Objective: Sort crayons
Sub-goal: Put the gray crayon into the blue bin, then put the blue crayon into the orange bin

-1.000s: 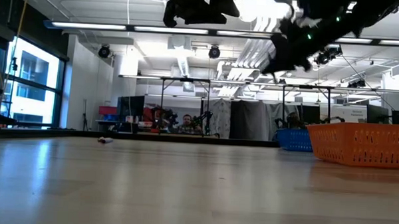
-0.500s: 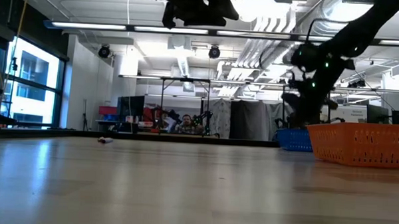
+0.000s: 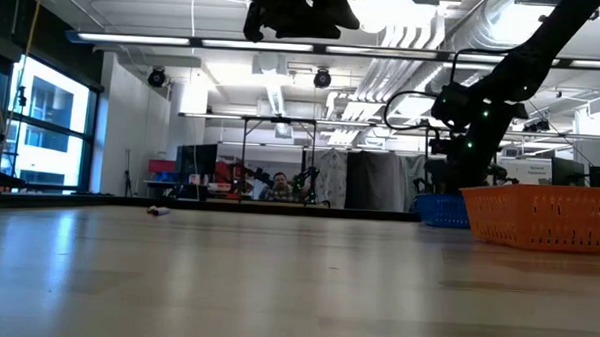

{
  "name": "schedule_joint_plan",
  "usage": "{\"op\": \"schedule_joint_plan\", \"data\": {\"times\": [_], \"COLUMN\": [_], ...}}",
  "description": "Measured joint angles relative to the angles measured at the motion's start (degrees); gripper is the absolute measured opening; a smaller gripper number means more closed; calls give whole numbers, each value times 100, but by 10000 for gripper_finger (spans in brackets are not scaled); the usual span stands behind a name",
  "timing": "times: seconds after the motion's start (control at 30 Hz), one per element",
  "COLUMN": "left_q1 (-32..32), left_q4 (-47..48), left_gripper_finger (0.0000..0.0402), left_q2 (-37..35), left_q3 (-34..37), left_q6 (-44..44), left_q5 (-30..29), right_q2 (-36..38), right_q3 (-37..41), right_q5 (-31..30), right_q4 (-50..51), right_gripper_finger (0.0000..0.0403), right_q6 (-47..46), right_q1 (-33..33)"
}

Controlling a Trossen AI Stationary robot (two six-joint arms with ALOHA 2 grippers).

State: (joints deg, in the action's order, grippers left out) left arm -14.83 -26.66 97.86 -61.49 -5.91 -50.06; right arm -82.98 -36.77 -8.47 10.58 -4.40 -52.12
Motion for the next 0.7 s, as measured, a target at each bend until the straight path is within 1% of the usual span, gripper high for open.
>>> {"op": "schedule_joint_plan", "data": {"times": [0.17,0.33,0.43,0.5,0.6,0.7], "left_q1": [14,19,19,17,17,9], "left_q4": [5,23,116,229,440,896], "left_gripper_finger": [140,140,140,140,140,140], "left_q2": [0,0,0,0,-1,-33], "left_q3": [0,0,0,0,0,0], "left_q6": [6,13,15,18,17,-4], "left_q5": [-2,-4,-26,-92,-410,-839], "right_q2": [0,13,152,375,940,1649], "right_q3": [0,0,0,0,-71,-268], "right_q5": [557,562,564,567,622,927], "right_q4": [224,380,463,539,826,1113], "right_gripper_finger": [37,77,97,107,113,113], "right_q6": [102,192,230,152,35,32], "right_q1": [3,2,2,2,17,145]}}
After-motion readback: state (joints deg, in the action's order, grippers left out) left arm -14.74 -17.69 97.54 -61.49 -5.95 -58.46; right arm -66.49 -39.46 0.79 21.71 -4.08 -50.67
